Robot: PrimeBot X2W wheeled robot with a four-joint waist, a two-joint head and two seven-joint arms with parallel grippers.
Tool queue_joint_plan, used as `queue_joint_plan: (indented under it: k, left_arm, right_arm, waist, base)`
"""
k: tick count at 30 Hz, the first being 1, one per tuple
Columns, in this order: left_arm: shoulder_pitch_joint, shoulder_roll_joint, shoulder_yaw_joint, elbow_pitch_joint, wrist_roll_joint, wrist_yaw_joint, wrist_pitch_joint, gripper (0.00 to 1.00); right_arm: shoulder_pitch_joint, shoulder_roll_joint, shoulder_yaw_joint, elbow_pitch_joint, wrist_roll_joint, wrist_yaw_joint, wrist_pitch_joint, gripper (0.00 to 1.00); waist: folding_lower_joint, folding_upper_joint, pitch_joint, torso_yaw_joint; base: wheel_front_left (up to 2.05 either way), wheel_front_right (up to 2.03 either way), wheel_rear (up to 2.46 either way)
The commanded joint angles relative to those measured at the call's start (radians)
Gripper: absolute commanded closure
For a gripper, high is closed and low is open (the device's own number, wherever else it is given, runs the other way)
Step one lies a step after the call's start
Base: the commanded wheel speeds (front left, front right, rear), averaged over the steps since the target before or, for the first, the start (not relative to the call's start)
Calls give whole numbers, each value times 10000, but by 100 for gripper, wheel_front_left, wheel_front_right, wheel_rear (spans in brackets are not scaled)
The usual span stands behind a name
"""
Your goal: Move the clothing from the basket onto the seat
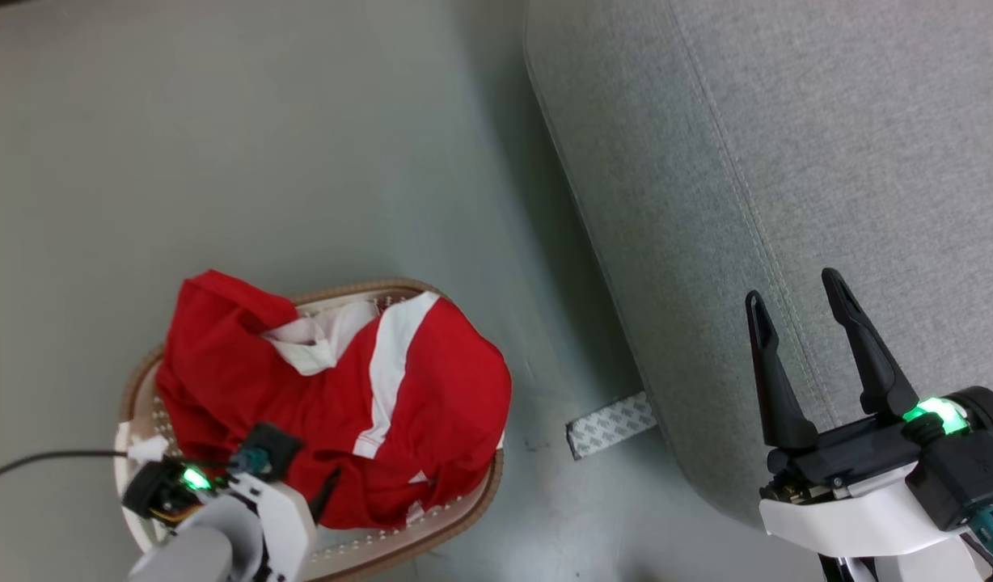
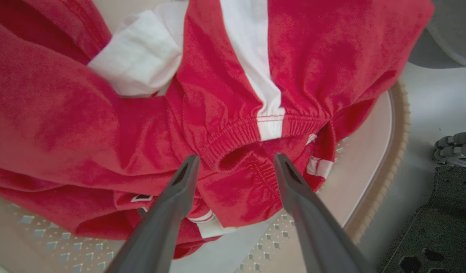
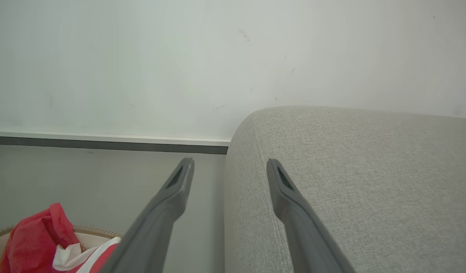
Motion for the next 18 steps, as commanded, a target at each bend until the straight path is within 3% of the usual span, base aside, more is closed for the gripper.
queue_joint_plan:
  k: [1,8,16,17,18]
  left_arm:
    - [-212,95,-8,206,36,27,100,0]
    - [-922,64,-136,1259,101,47,468,0]
    - [-1649,-273,-494,1725,62,-47,-2,0]
    - [-1693,-343,-597,1791,58,-62,-5,6]
    - [-1715,-413,-676,1855,-9,-68,-42,55]
  right_arm:
    - [-167,11,37,-86,86,-23,1,0]
    - [-286,9,201,-347,242,-24,1,0]
    - [-303,8,57,-547,39,-24,1,0]
    - [-274,9,25,-566,3,-23,1,0]
    - [-253,8,5,-575,-24,-24,1,0]
  waist:
    - [-2,0,404,-209]
    - [-2,0,1165,-327]
    - [-2,0,1853,-195]
    - [-2,0,1882,-149]
    - [-2,0,1892,-118]
  base:
    - [0,0,0]
    - [0,0,0]
    - [0,0,0]
    - [0,0,0]
    - [0,0,0]
